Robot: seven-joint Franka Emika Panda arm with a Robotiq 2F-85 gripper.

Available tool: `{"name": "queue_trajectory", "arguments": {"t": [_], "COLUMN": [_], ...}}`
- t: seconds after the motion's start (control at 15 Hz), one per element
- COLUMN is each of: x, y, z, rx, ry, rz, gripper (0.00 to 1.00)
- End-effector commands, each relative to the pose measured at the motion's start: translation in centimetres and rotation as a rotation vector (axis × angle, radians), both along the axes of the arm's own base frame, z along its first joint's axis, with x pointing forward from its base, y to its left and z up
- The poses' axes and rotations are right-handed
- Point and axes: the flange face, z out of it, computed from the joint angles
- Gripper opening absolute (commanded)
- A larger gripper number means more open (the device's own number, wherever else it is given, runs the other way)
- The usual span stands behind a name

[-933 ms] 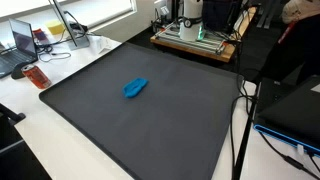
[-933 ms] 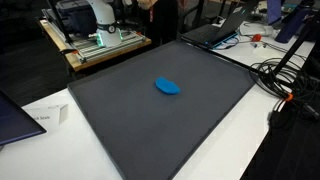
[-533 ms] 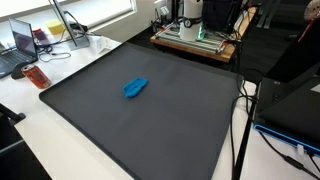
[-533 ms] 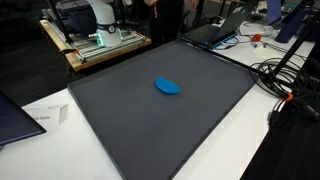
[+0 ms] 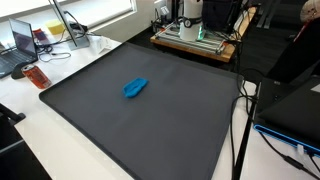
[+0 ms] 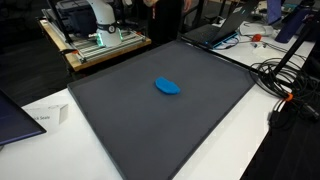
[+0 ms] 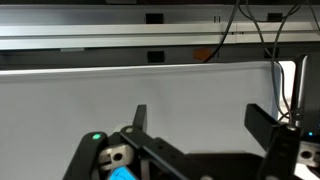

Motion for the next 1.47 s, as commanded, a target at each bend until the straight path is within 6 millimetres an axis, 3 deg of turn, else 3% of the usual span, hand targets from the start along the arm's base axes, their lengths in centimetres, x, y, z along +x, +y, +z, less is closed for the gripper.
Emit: {"name": "queue_trajectory", "arguments": {"t": [0.0, 0.07, 0.47, 1.07, 1.4], "x": [0.0, 0.0, 4.6, 12.3, 15.2], "y": [0.0, 0.0, 0.9, -0.9, -1.1], "z": [0.0, 0.0, -0.4, -6.7, -10.2], "rx": [0.000, 0.000, -0.048, -0.123, -0.155], "ry": [0.001, 0.001, -0.189, -0.235, -0.224], "rz": [0.000, 0.000, 0.060, -0.013, -0.063], "gripper": [1.00, 1.00, 1.00, 1.00, 1.00]}}
